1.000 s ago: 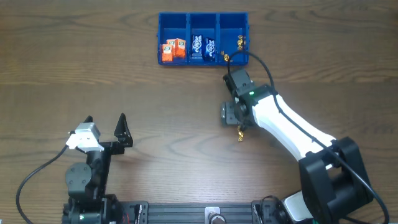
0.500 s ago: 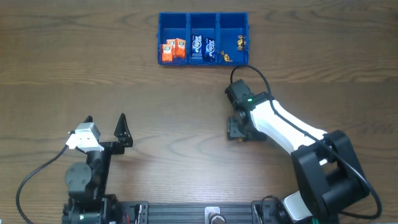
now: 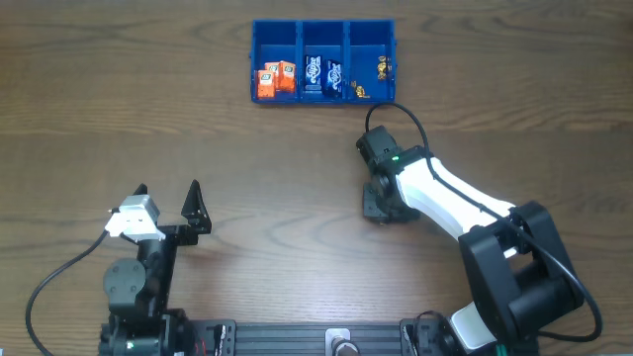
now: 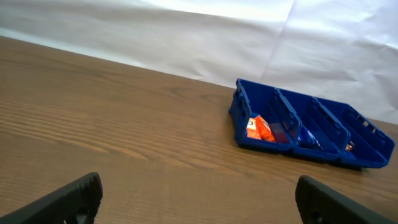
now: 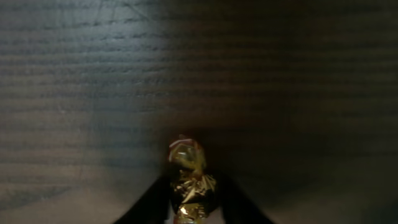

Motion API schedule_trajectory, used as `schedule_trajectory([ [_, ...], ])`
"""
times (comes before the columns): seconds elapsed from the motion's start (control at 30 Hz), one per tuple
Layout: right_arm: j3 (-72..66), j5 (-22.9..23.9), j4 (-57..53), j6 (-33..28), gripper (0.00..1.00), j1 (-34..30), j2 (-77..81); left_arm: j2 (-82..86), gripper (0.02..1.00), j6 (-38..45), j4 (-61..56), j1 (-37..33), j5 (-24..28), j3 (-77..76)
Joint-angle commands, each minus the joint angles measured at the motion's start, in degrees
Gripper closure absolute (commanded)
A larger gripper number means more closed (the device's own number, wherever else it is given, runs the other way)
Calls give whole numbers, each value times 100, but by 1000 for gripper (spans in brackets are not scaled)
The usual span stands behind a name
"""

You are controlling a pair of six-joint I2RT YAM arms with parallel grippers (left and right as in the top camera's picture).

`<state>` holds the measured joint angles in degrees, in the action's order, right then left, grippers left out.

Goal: Sort Candies Into Trays

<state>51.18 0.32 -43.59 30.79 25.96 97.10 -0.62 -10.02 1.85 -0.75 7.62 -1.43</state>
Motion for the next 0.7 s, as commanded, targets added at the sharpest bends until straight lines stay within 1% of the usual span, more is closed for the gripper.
schedule_trajectory([
  [0.03, -22, 101, 96, 74, 803, -7, 96, 37, 23, 101, 181, -35, 122, 114],
  [0.23, 175, 107, 219, 26, 803, 142, -466, 37, 20, 101, 181, -35, 122, 114],
  [0.33, 654, 291, 151, -127, 801, 87, -852, 37, 20, 101, 181, -35, 122, 114],
  [0.4, 1217, 535, -103, -133, 801, -59, -876, 37, 20, 103, 181, -35, 122, 114],
  [0.5, 2221, 850, -330, -407, 796, -304, -675, 37, 20, 101, 181, -35, 122, 114],
  [0.57, 2881, 870, -297, -638, 794, -479, -431, 37, 20, 101, 181, -35, 122, 114],
  [0.6, 3215, 870, -278, -750, 772, -564, -269, 37, 20, 101, 181, -35, 122, 114],
  [0.7, 4387, 870, -144, -1128, 770, -811, 520, 37, 20, 101, 181, -35, 122, 114],
])
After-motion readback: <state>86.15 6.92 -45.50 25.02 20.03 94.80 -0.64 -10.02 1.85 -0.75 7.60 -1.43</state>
